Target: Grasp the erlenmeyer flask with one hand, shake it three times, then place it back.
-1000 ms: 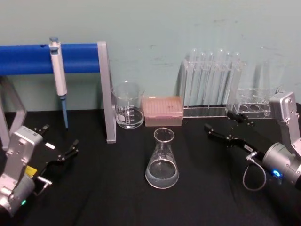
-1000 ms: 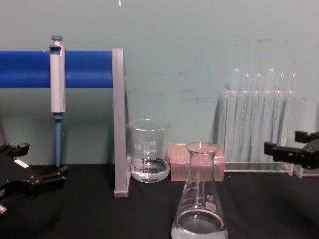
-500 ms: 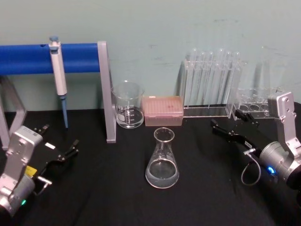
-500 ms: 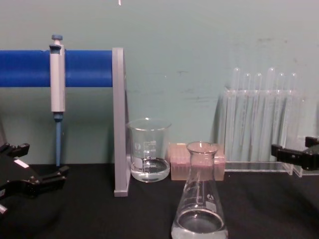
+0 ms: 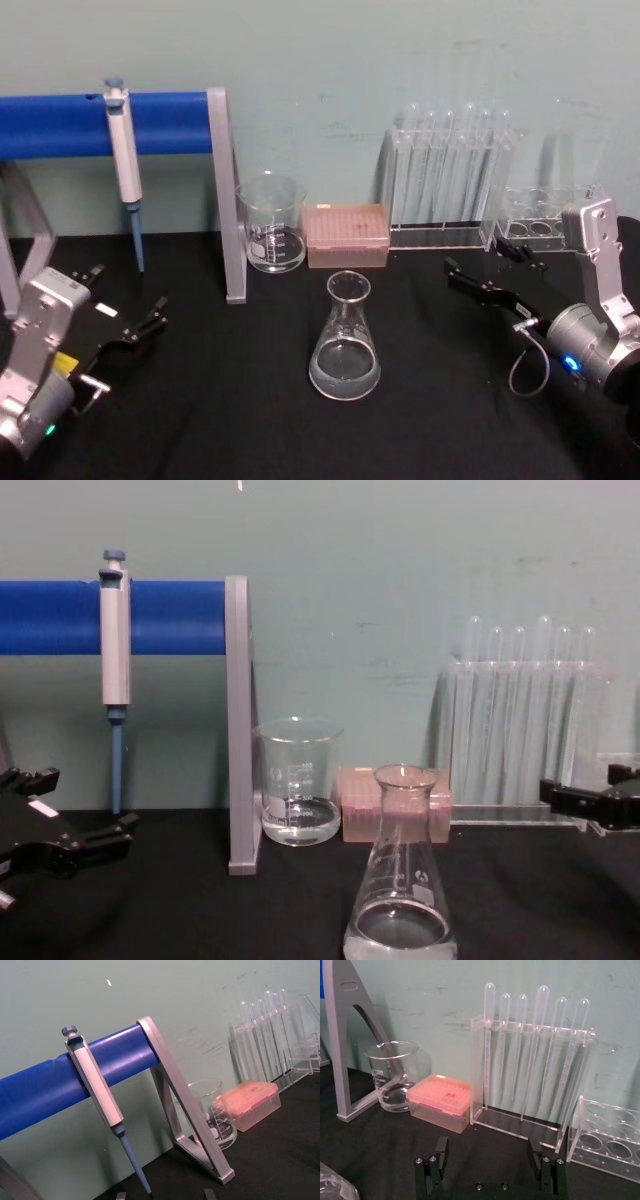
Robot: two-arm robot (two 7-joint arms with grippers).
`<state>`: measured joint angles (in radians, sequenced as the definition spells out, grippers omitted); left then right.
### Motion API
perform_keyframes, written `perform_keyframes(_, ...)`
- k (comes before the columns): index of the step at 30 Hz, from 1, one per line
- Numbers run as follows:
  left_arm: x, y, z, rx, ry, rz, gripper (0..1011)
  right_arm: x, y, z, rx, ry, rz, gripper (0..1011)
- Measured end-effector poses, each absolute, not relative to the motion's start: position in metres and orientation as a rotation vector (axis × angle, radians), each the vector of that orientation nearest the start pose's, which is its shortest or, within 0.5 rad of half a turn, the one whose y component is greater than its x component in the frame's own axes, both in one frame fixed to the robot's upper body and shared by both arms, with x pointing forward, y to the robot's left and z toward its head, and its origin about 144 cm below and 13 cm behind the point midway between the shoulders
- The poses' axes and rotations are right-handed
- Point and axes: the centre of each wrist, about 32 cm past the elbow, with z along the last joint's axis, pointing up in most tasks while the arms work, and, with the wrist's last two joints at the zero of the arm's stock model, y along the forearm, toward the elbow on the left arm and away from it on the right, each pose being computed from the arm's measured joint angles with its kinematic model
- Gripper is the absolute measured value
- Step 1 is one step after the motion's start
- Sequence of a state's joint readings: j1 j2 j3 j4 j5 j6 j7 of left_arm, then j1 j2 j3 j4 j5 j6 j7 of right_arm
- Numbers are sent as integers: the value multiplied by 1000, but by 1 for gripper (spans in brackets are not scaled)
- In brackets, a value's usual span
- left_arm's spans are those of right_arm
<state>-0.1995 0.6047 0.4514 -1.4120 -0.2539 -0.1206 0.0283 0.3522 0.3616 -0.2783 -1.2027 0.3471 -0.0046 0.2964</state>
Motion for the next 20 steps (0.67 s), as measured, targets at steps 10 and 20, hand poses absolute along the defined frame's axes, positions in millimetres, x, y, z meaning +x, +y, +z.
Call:
perform_keyframes(10, 489, 310, 1140, 304, -285, 1248, 1001, 548, -295, 1152, -126, 15, -1154, 1000)
perform_keyframes(20, 489, 310, 1140, 304, -285, 1248, 1001, 548, -295, 1152, -127, 14, -1153, 1000)
